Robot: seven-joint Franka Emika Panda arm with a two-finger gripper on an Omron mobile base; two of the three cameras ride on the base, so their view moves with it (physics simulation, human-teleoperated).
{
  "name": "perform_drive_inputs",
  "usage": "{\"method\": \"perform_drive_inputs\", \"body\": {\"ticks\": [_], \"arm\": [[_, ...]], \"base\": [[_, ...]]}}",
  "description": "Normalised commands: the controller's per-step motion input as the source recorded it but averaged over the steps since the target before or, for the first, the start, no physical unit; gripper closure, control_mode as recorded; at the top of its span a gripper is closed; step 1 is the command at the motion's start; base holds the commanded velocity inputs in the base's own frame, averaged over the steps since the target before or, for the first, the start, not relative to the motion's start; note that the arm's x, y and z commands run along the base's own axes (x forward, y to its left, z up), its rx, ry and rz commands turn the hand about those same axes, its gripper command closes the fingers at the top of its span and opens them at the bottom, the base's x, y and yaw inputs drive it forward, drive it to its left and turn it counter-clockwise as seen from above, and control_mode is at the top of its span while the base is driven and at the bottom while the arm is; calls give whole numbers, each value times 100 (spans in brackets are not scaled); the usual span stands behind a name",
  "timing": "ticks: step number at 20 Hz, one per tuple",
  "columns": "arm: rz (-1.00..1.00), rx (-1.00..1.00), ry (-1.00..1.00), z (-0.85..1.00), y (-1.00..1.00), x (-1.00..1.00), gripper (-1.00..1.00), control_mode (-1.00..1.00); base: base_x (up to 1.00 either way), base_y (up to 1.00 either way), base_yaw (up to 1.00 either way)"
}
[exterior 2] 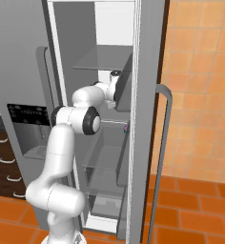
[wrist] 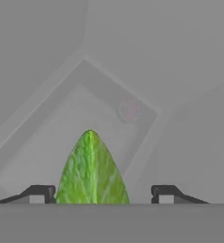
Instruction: Grab a lemon wedge from the fridge and one ice cube from the ice bowl, and put them in the glass of lemonade.
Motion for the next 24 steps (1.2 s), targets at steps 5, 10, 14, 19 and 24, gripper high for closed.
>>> {"method": "perform_drive_inputs", "body": {"ticks": [5,10,14,19,24], "arm": [[-1,-1,13,-99,-9,-47,100,-100],[-5,0,9,-98,-37,-99,100,-100],[-3,0,1,-93,-46,-100,100,-100],[-1,0,-1,-65,-7,-100,100,-100],[0,1,0,0,0,-100,100,-100]], "base": [[0,0,0],[0,0,0],[0,0,0],[0,0,0],[0,0,0]]}}
